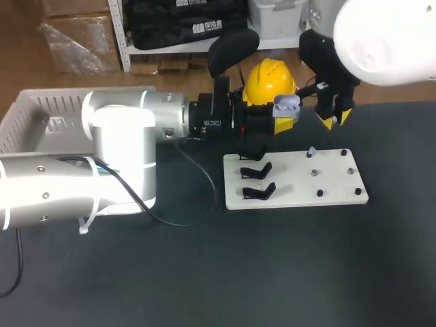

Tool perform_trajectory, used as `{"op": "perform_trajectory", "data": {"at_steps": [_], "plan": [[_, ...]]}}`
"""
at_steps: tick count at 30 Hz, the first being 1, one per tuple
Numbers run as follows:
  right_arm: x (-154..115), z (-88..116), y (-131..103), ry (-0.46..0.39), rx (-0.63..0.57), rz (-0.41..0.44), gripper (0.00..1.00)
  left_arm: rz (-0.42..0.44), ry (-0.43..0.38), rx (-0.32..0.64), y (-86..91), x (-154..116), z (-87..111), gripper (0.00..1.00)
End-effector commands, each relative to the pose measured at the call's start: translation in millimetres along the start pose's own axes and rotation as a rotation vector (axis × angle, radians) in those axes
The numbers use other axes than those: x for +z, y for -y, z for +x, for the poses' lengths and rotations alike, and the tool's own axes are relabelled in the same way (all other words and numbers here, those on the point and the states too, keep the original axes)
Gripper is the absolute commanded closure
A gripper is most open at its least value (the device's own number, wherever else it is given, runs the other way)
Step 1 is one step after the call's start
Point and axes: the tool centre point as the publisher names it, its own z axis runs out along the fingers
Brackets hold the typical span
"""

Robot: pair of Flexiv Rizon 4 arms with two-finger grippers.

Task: Pick up each earbud case from the left stands, insert the matching earbuds, close the lid, and place the case in the box.

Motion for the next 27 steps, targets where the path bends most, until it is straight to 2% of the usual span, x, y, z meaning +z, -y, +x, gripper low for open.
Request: {"op": "perform_trajectory", "data": {"at_steps": [1, 10, 27], "plan": [[-9, 9, 2, 0.013, -0.001, -0.002, 1.00, 0.001, 0.002, 0.001, -0.9, 0, 0.5, 1.00], [-21, 11, 4, 0.023, -0.007, 0.010, 1.00, 0.001, 0.002, 0.001, -0.9, 0, 0.5, 1.00], [-21, 14, 6, 0.018, 0.016, 0.011, 1.00, 0.001, 0.002, 0.001, -0.9, 0, 0.5, 1.00]]}}
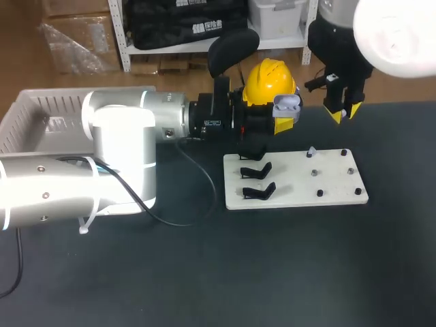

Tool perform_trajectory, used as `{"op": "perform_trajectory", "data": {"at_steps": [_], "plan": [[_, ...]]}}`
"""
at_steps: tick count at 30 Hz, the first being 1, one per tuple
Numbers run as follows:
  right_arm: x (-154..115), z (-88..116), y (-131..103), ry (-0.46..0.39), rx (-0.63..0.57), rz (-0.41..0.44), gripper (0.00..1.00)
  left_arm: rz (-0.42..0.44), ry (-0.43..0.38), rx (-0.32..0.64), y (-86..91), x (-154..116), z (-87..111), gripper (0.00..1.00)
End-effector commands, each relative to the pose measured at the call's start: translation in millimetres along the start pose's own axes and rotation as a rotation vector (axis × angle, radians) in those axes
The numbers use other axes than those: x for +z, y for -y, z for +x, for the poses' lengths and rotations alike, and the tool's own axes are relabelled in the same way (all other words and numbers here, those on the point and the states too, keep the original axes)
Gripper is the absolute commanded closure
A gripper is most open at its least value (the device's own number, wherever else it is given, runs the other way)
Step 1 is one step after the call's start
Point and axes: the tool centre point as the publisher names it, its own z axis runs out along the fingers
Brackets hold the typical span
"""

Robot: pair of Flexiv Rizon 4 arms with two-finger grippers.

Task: Pick up each earbud case from the left stands, insert the matching earbuds, close the lid, and place the case in the box.

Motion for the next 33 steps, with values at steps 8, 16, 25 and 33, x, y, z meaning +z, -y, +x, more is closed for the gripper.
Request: {"op": "perform_trajectory", "data": {"at_steps": [8, 16, 25, 33], "plan": [[0, 2, 0, 0.004, 0.002, 0.001, 1.00, 0.001, 0.002, 0.001, -0.9, 0, 0.6, 1.00], [-2, -3, 2, -0.008, 0.094, -0.010, 1.00, 0.001, 0.002, 0.001, -0.9, 0, 0.6, 1.00], [-22, -11, 2, -0.045, 0.497, -0.023, 1.00, 0.001, 0.002, 0.001, -0.9, 0, 0.6, 1.00], [-33, -13, -7, 0.019, 0.691, -0.019, 1.00, 0.001, 0.002, 0.001, -0.9, 0, 0.6, 1.00]]}}
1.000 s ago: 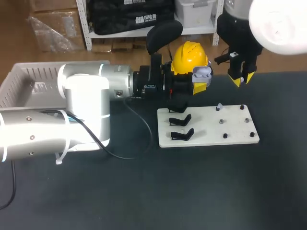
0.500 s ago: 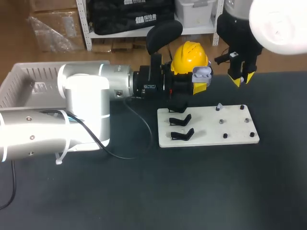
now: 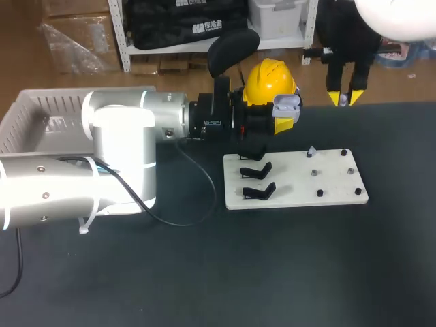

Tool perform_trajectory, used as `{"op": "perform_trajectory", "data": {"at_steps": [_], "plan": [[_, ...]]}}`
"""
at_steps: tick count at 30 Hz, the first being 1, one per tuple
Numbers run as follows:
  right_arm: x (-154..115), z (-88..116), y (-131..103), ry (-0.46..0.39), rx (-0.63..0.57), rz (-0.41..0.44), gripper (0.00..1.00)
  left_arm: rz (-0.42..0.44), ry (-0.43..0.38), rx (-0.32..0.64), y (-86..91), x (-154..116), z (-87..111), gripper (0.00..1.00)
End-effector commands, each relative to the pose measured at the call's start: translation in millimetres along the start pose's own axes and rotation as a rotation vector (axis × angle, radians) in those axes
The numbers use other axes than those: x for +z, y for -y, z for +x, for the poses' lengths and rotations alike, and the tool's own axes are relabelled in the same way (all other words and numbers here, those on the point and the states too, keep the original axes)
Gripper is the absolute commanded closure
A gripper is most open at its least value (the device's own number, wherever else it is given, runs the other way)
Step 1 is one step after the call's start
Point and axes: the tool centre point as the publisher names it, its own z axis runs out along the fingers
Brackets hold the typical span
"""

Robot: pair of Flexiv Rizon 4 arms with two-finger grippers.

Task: Pick up each earbud case from the left stands, insert the matching earbuds, close the lid, and place the case in the box.

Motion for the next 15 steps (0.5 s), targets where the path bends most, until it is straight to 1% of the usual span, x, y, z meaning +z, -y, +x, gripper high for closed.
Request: {"op": "perform_trajectory", "data": {"at_steps": [1, 2, 3, 7, 8, 14, 15], "plan": [[-4, 4, -7, 0.047, 0.187, -0.007, 1.00, 0.001, 0.002, 0.001, -0.9, 0, 0.6, 1.00], [-5, 4, -9, 0.049, 0.151, -0.021, 1.00, 0.001, 0.002, 0.001, -0.9, 0, 0.6, 1.00], [-5, 4, -10, 0.062, 0.179, -0.012, 1.00, 0.001, 0.002, 0.001, -0.9, 0, 0.6, 1.00], [-5, 5, -17, 0.081, 0.100, -0.021, 1.00, 0.001, 0.002, 0.001, -0.9, 0, 0.6, 1.00], [-5, 6, -17, 0.088, 0.113, -0.019, 1.00, 0.001, 0.002, 0.001, -0.9, 0, 0.6, 1.00], [-2, 7, -17, 0.080, 0.094, -0.056, 1.00, 0.001, 0.002, 0.001, -0.9, 0, 0.6, 1.00], [-1, 7, -17, 0.083, 0.106, -0.049, 1.00, 0.001, 0.002, 0.001, -0.9, 0, 0.6, 1.00]]}}
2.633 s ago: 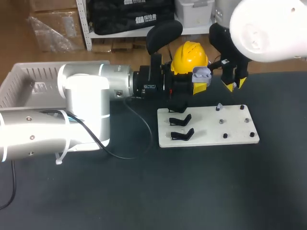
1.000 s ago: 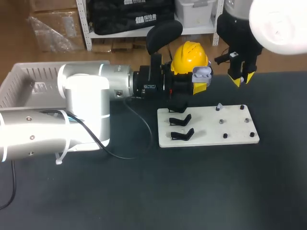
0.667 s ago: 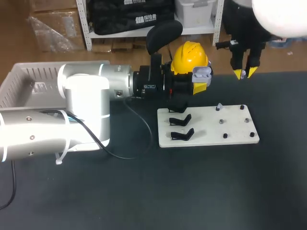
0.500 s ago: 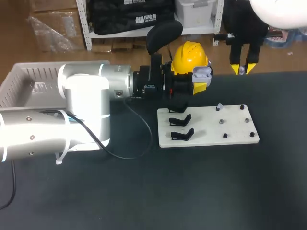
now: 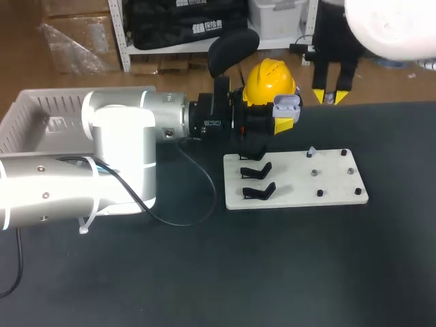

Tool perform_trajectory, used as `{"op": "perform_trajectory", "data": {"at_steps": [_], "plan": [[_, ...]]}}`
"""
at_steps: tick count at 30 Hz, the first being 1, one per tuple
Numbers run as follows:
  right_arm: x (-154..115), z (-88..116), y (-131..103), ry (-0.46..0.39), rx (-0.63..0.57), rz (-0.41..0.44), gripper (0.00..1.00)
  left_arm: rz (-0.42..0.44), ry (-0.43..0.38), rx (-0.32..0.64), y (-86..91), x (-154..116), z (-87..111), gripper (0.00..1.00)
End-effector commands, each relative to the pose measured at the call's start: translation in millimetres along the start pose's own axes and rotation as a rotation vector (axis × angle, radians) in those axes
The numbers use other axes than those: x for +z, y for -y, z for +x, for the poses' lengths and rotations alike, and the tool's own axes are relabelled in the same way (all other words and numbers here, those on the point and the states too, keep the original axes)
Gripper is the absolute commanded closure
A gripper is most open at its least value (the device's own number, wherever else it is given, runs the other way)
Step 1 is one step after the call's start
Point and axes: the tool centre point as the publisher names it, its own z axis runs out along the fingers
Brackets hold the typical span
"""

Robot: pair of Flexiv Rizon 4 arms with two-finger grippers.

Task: Pick up each earbud case from the left stands, insert the matching earbuds, close the lid, and place the case in the box.

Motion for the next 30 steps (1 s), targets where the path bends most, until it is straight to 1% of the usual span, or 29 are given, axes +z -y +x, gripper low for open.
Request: {"op": "perform_trajectory", "data": {"at_steps": [1, 21, 27, 30], "plan": [[3, 4, 5, 0.014, 0.011, -0.024, 1.00, 0.001, 0.002, 0.001, -0.9, 0, 0.6, 1.00], [3, 4, 5, 0.014, 0.011, -0.024, 1.00, 0.001, 0.002, 0.001, -0.9, 0, 0.6, 1.00], [-1, 0, -3, 0.030, 0.062, -0.006, 1.00, 0.001, 0.002, 0.001, -0.9, 0, 0.6, 1.00], [-4, -2, -11, 0.026, 0.062, 0.006, 1.00, 0.001, 0.002, 0.001, -0.9, 0, 0.6, 1.00]]}}
